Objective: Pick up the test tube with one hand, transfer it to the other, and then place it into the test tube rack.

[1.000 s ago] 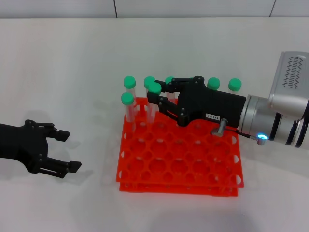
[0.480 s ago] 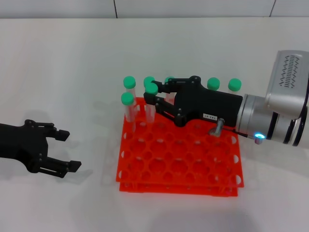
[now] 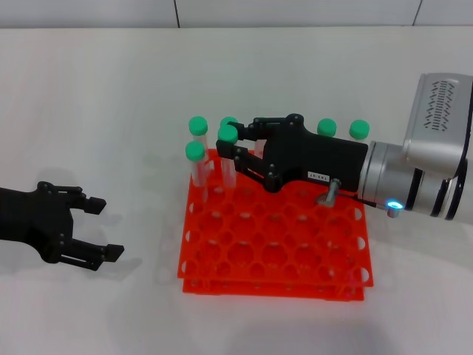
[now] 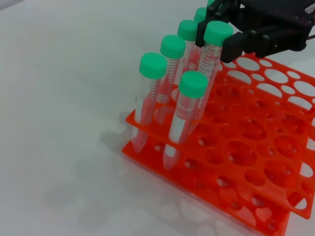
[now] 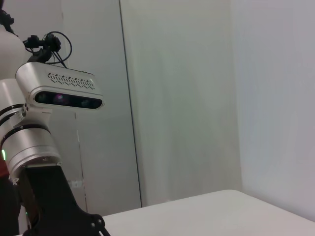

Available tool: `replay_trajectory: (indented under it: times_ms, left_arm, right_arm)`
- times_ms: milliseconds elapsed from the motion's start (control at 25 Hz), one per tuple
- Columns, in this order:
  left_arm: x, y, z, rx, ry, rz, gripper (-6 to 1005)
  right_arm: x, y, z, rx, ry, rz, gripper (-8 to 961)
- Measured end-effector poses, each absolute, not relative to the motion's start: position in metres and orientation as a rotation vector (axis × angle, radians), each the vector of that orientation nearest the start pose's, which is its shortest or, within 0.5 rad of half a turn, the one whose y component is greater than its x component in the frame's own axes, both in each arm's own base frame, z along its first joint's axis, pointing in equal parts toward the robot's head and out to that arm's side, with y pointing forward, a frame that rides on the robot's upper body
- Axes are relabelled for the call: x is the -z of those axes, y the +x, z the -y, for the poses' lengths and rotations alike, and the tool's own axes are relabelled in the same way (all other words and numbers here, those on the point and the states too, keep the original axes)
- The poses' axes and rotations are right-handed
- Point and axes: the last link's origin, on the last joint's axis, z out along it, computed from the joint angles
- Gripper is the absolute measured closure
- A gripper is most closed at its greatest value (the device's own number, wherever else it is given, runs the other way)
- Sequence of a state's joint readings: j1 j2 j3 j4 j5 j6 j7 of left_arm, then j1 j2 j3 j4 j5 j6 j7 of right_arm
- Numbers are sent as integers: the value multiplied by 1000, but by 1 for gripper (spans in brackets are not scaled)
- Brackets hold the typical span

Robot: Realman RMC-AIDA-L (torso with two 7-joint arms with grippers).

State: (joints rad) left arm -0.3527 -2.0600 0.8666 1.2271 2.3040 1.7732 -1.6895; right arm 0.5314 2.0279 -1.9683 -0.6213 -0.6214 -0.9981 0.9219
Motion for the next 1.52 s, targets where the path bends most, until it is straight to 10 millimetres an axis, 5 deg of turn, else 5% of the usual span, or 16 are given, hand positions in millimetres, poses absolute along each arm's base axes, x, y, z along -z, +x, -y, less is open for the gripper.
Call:
replay_trajectory:
  times_ms: [640, 960, 1280, 1520]
  left_arm:
    - [-58, -280, -289, 4, -2883, 640, 111]
    - [-59, -280, -289, 0, -2882, 639, 111]
    - [-62, -280, -289, 27, -2879, 614, 111]
    - [-79, -275, -293, 227, -2796, 545, 111]
  right_arm:
    - [94, 170, -334, -958, -2629, -283, 689]
    - [91, 168, -333, -981, -2630, -272, 580]
    - [63, 168, -327, -1146, -2549, -217, 486]
    - [41, 169, -337, -1186, -2495, -216, 477]
